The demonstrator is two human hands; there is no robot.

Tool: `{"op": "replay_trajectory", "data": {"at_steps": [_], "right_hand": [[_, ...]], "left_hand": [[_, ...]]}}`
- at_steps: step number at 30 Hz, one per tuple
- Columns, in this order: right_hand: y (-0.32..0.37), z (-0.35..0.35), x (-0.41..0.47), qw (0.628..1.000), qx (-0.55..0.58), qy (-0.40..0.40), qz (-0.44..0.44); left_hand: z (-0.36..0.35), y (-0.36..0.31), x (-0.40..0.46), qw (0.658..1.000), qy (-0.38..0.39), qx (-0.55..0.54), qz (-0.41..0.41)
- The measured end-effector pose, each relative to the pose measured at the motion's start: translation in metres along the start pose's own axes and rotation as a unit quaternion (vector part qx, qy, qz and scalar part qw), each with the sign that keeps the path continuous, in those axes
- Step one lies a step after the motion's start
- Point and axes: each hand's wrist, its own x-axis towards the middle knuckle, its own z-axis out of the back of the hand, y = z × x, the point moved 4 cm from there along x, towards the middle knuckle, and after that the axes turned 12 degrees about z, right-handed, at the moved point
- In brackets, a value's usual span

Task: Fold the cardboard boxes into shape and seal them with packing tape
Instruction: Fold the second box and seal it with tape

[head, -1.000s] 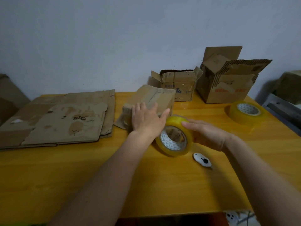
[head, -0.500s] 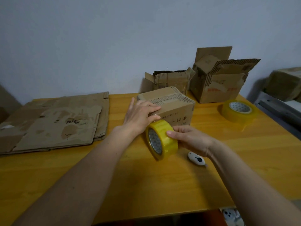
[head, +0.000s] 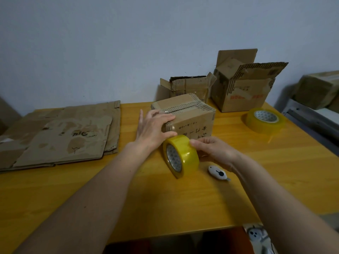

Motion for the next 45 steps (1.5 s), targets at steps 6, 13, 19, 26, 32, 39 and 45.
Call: {"op": "replay_trajectory", "data": {"at_steps": [6, 13, 19, 26, 32, 39, 45], "right_hand": [[-0.031, 0.035, -0.019, 0.86, -0.495, -0.048, -0.114], [-0.035, 0.029, -0.027, 0.859, -0.486, -0.013, -0.159], [0.019, 0.037, -0.017, 0.955, -0.25, -0.156, 0.018], [0.073, 0.003, 0.024, 0.972, -0.015, -0.173, 0.156], [0.069, -0.005, 0.042, 0.955, -0.193, -0.134, 0.181], [0.064, -0.008, 0.035, 0.912, -0.325, -0.07, 0.239], [0.067, -0.019, 0.032, 0.836, -0.465, -0.007, 0.291]], "left_hand": [[-0.003, 0.003, 0.004, 0.999, 0.007, -0.024, 0.027], [-0.002, -0.002, 0.001, 0.999, 0.008, -0.038, 0.039], [-0.006, 0.007, -0.01, 0.951, -0.003, -0.18, 0.251], [-0.037, 0.006, -0.038, 0.703, 0.149, -0.533, 0.447], [-0.045, 0.009, -0.04, 0.701, 0.141, -0.559, 0.42], [-0.056, 0.012, -0.042, 0.705, 0.108, -0.562, 0.419], [-0.06, 0.008, -0.038, 0.701, 0.101, -0.567, 0.419]]}}
